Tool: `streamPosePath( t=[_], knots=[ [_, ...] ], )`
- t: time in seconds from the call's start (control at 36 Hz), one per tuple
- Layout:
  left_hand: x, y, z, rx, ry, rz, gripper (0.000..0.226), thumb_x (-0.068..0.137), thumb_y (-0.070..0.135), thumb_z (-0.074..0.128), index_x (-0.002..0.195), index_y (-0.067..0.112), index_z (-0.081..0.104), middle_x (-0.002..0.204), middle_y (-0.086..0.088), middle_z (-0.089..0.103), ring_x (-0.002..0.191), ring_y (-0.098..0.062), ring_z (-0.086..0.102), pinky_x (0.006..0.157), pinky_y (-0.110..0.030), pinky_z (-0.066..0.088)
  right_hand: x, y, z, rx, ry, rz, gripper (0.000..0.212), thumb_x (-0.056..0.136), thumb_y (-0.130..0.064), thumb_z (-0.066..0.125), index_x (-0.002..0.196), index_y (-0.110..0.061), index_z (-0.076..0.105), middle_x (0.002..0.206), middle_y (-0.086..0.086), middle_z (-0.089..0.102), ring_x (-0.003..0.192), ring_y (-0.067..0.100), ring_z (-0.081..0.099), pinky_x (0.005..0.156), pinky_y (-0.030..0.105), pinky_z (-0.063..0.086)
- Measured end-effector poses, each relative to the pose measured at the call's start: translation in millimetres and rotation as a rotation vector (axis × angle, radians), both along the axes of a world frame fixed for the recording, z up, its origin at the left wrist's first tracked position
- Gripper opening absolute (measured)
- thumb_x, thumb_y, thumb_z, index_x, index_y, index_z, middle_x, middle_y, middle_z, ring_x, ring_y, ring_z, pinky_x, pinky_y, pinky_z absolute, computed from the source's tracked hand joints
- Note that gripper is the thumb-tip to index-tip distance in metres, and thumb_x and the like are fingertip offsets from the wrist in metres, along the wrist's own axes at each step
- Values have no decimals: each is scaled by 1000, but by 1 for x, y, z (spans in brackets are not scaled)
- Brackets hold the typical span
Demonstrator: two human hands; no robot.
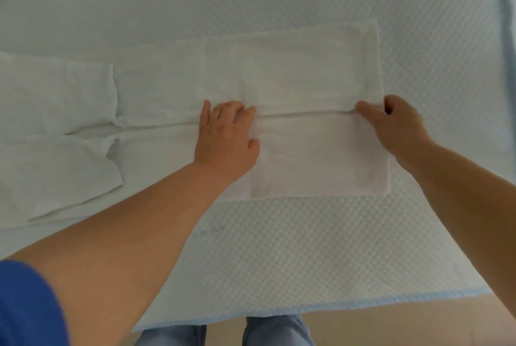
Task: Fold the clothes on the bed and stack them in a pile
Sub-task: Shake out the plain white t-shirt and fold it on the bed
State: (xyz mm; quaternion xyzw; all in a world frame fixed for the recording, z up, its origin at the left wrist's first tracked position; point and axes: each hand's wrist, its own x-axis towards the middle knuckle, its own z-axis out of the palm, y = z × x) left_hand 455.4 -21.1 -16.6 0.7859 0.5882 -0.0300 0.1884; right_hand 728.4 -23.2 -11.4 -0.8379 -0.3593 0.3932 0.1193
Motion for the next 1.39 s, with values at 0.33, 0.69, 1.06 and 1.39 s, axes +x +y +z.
streamPosePath(
  t=[0.33,0.69,1.06,1.39],
  knots=[
    [-38,-7,18,31,-323,167,47,79,16,63,125,8,57,122,-15,56,120,-31,46,104,-36,29,-43,5,29,154,-271,112,27,95,-38,43,88,-12,45,72,3,45,74,23,40,66,31,27],
    [-197,-63,40,11,-213,403,36,64,6,78,99,4,70,90,-19,63,84,-40,60,76,-46,48,-229,24,92,219,-82,347,17,94,-38,45,95,-22,43,72,-7,48,62,12,44,62,27,29],
    [-281,-74,13,-91,-192,311,48,59,17,81,104,10,70,85,-15,60,75,-36,59,65,-39,45,-414,22,13,11,-1,463,16,96,-32,40,95,-16,40,73,-3,42,75,23,44,66,28,31],
    [-289,-68,19,68,-404,188,25,76,19,50,79,12,73,68,-7,62,59,-27,59,55,-34,48,-397,32,27,56,-36,447,22,91,-40,48,92,-19,50,75,-9,51,65,5,47,51,22,32]
  ],
)
